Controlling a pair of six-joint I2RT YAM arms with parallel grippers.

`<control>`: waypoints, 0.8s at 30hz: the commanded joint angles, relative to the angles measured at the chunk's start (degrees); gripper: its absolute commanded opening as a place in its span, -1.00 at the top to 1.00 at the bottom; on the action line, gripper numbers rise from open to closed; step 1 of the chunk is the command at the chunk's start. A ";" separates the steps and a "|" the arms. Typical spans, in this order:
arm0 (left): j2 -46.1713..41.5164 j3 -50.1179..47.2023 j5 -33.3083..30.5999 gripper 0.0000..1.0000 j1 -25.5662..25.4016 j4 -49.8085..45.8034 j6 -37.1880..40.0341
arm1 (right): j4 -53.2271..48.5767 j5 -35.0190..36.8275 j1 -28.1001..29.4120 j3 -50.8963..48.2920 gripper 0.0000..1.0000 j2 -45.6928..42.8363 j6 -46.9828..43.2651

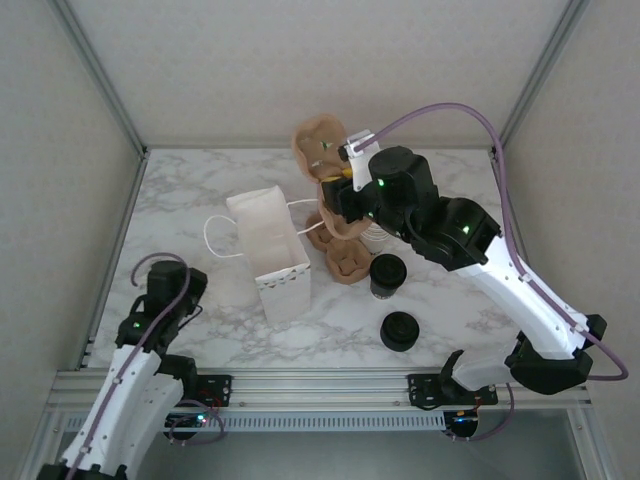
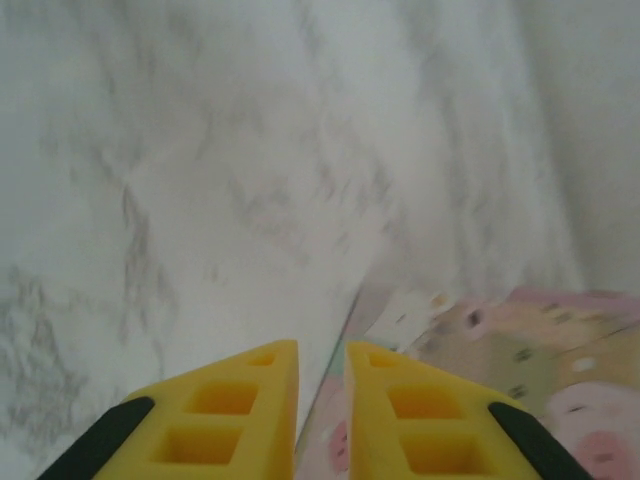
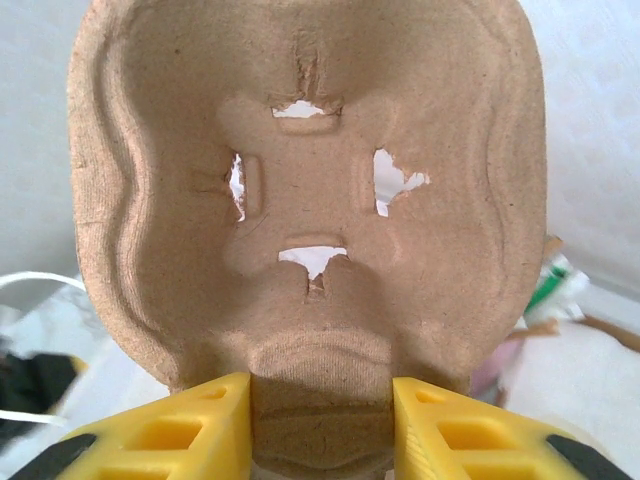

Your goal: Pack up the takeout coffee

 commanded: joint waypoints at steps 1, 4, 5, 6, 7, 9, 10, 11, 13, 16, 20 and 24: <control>2.20 -2.10 -1.17 0.55 -7.02 5.93 -4.95 | 1.79 0.86 2.26 3.28 0.24 2.64 -1.40; 5.81 -3.68 -1.58 0.48 -12.51 9.25 -5.93 | 2.16 -0.05 4.33 5.40 0.24 4.60 -1.56; 6.89 -4.14 -1.64 0.46 -14.08 10.21 -6.26 | 2.19 -0.48 4.81 5.83 0.24 5.27 -1.48; 7.81 -4.82 -1.72 0.41 -15.43 11.19 -6.97 | 2.46 -0.86 5.23 5.96 0.24 5.75 -1.40; 8.46 -5.41 -1.80 0.39 -17.03 12.53 -7.58 | 2.74 -1.15 5.53 6.01 0.24 6.04 -1.19; 10.23 -7.89 -2.93 0.39 -21.70 18.17 -9.93 | 3.20 -1.66 6.16 5.93 0.24 6.71 -0.87; 11.17 -8.71 -4.11 0.39 -23.93 20.23 -11.13 | 3.30 -1.63 6.45 5.88 0.24 6.99 -0.72; 12.30 -9.38 -5.75 0.38 -26.48 22.07 -12.44 | 3.51 -1.75 6.57 5.80 0.24 7.23 -0.55; 14.51 -9.77 -7.76 0.35 -30.35 24.72 -13.55 | 3.76 -1.77 6.91 5.84 0.24 7.55 -0.43; 18.23 -9.33 -8.42 0.26 -34.15 28.26 -14.29 | 3.97 -1.85 7.26 5.75 0.24 7.73 -0.35; 24.56 -7.05 -9.52 0.21 -38.59 33.49 -14.19 | 3.61 -1.49 7.32 5.37 0.24 7.51 -0.76; 31.72 -2.00 -9.48 0.21 -42.31 36.71 -12.14 | 3.61 -0.32 7.30 3.64 0.22 6.46 -1.85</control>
